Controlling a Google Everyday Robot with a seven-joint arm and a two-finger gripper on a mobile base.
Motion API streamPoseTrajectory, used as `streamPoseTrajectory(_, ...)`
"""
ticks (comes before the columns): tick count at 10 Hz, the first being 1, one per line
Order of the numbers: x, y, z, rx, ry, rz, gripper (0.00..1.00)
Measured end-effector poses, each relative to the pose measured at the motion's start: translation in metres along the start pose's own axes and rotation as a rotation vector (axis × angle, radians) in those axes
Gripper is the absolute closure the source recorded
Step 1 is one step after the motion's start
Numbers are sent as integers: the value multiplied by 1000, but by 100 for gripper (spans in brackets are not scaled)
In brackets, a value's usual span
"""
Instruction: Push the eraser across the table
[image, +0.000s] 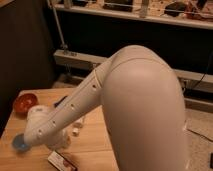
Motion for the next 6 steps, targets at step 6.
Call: streamPoseTrajectory(6,26,46,44,154,41,44,100)
